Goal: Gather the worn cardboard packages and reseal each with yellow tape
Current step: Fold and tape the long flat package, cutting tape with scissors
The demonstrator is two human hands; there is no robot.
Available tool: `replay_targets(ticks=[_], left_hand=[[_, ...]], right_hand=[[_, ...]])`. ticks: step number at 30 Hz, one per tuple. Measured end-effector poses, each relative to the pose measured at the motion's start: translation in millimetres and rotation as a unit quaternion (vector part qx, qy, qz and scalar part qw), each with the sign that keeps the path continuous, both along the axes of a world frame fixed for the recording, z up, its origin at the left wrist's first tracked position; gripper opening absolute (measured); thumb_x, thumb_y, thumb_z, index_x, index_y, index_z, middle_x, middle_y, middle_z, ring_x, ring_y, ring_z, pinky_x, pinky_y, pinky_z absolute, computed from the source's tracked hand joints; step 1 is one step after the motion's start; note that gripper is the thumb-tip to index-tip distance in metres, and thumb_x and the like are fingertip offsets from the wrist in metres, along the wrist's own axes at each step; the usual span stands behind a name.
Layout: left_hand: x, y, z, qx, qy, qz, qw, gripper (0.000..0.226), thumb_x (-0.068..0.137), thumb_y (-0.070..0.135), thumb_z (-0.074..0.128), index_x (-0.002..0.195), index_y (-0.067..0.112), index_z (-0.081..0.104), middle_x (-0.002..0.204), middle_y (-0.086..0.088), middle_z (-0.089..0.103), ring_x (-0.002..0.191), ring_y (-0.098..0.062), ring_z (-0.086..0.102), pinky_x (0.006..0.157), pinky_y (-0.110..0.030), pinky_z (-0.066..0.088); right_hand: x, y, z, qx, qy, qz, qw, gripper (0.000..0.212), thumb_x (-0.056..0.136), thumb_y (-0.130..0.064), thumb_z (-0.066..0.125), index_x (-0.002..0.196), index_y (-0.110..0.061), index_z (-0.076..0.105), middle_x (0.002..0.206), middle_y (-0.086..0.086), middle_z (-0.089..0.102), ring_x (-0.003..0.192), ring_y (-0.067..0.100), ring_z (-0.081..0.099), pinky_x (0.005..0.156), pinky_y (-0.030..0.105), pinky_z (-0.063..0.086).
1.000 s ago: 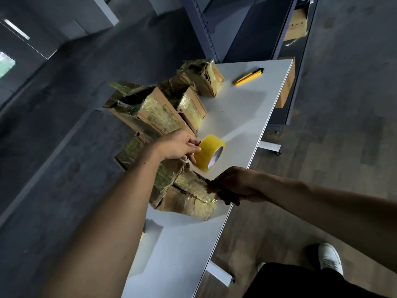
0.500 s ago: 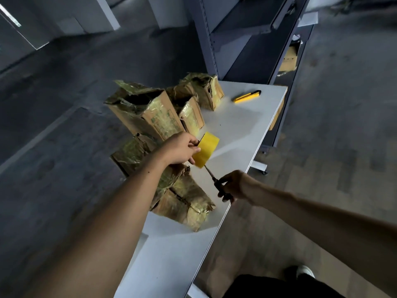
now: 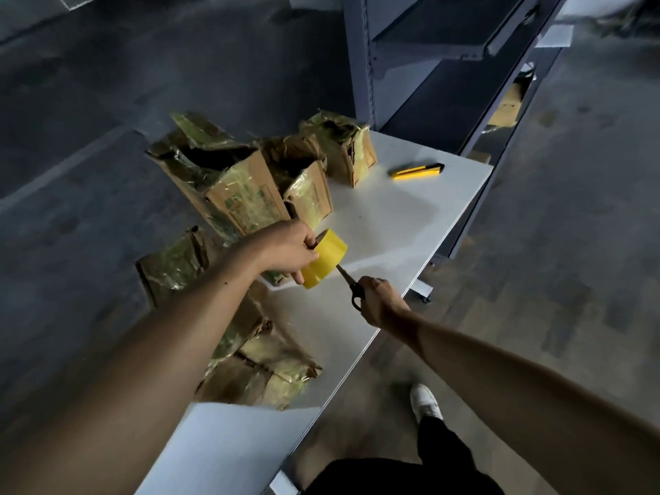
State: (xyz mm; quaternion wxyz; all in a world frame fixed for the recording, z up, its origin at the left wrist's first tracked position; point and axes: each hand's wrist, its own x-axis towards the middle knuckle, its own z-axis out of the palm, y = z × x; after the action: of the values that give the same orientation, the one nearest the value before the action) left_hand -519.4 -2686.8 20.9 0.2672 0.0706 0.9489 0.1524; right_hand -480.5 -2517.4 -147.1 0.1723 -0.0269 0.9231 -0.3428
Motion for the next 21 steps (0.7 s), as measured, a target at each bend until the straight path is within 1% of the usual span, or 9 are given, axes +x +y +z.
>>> replay_targets(ticks=[2, 5, 8, 13, 15, 16, 18, 19, 21], left_hand=[[-13.1, 6.5, -6.2, 0.01, -0.016, 0.028, 0.999, 0.015, 0.102, 0.016, 0.05, 0.105, 0.003, 0.058, 0.101, -0.015, 0.071, 0.067, -0.011, 0.074, 0.066, -0.035, 0.059], [-34.4, 11.2, -16.2, 0.013, -0.043, 0.061, 0.997, 0.006, 0.1, 0.012, 0.049, 0.096, 0.009, 0.052, 0.104, -0.027, 0.069, 0.07, -0.013, 0.074, 0.075, -0.047, 0.061], [-53.0, 11.6, -27.3, 0.005, -0.073, 0.121, 0.99, 0.02, 0.097, 0.012, 0.051, 0.095, -0.007, 0.057, 0.092, -0.025, 0.072, 0.072, -0.017, 0.075, 0.078, -0.054, 0.059], [-66.7, 19.6, -44.6, -0.058, -0.082, 0.127, 0.987, 0.014, 0.088, 0.012, 0.054, 0.081, 0.0, 0.058, 0.074, -0.011, 0.069, 0.076, -0.025, 0.072, 0.062, -0.043, 0.055], [-67.8, 25.2, -51.2, -0.083, -0.09, 0.111, 0.986, 0.014, 0.084, 0.016, 0.055, 0.071, 0.014, 0.051, 0.072, -0.007, 0.059, 0.067, -0.025, 0.06, 0.054, -0.033, 0.044], [-67.7, 28.8, -52.8, -0.089, -0.097, 0.101, 0.986, 0.014, 0.083, 0.018, 0.055, 0.072, 0.018, 0.048, 0.074, -0.005, 0.055, 0.067, -0.022, 0.054, 0.054, -0.029, 0.038], [-67.6, 36.5, -55.9, -0.096, -0.112, 0.104, 0.984, 0.007, 0.086, 0.023, 0.055, 0.088, 0.017, 0.051, 0.084, -0.003, 0.052, 0.074, -0.02, 0.051, 0.056, -0.028, 0.035], [-67.7, 40.4, -58.4, -0.096, -0.119, 0.106, 0.983, 0.015, 0.088, 0.024, 0.056, 0.099, 0.014, 0.053, 0.088, -0.003, 0.053, 0.078, -0.019, 0.053, 0.057, -0.029, 0.037], [-68.7, 45.9, -63.4, -0.085, -0.12, 0.101, 0.984, 0.022, 0.091, 0.026, 0.059, 0.109, 0.014, 0.055, 0.099, -0.004, 0.059, 0.091, -0.023, 0.06, 0.066, -0.031, 0.046]], right_hand=[[-22.4, 5.5, -7.9, 0.015, -0.008, 0.024, 1.0, 0.026, 0.089, -0.003, 0.049, 0.115, -0.003, 0.055, 0.115, 0.023, 0.059, 0.098, 0.041, 0.062, 0.067, 0.032, 0.039], [-54.7, 13.5, -17.2, 0.019, -0.01, 0.047, 0.999, 0.023, 0.09, -0.003, 0.045, 0.111, -0.005, 0.054, 0.115, 0.023, 0.058, 0.1, 0.042, 0.06, 0.067, 0.031, 0.036], [-79.4, 21.4, -28.8, 0.038, -0.025, 0.068, 0.997, 0.021, 0.091, -0.004, 0.046, 0.11, -0.005, 0.056, 0.114, 0.021, 0.059, 0.1, 0.043, 0.059, 0.067, 0.032, 0.035], [-103.8, 24.7, -38.7, 0.039, -0.054, 0.075, 0.995, 0.027, 0.1, -0.022, 0.046, 0.107, -0.004, 0.064, 0.116, 0.02, 0.062, 0.107, 0.04, 0.06, 0.078, 0.034, 0.046], [-110.2, 21.4, -29.6, -0.049, -0.07, 0.045, 0.995, 0.037, 0.104, -0.032, 0.042, 0.103, -0.004, 0.066, 0.11, 0.02, 0.065, 0.104, 0.038, 0.061, 0.078, 0.033, 0.045], [-114.2, 18.9, -23.4, -0.143, -0.107, 0.005, 0.984, 0.047, 0.105, -0.041, 0.039, 0.099, -0.004, 0.066, 0.102, 0.019, 0.068, 0.097, 0.037, 0.062, 0.075, 0.033, 0.045], [-121.8, 15.0, -11.1, -0.358, -0.242, -0.11, 0.895, 0.06, 0.102, -0.057, 0.035, 0.095, -0.004, 0.063, 0.089, 0.016, 0.069, 0.08, 0.031, 0.064, 0.065, 0.033, 0.048], [-125.9, 15.4, -6.7, -0.422, -0.291, -0.141, 0.847, 0.06, 0.1, -0.058, 0.037, 0.101, -0.003, 0.061, 0.091, 0.017, 0.069, 0.077, 0.029, 0.065, 0.064, 0.034, 0.05], [-135.0, 16.7, -7.2, -0.466, -0.308, -0.122, 0.82, 0.051, 0.1, -0.046, 0.05, 0.114, 0.002, 0.059, 0.103, 0.02, 0.066, 0.082, 0.03, 0.065, 0.071, 0.04, 0.054]])
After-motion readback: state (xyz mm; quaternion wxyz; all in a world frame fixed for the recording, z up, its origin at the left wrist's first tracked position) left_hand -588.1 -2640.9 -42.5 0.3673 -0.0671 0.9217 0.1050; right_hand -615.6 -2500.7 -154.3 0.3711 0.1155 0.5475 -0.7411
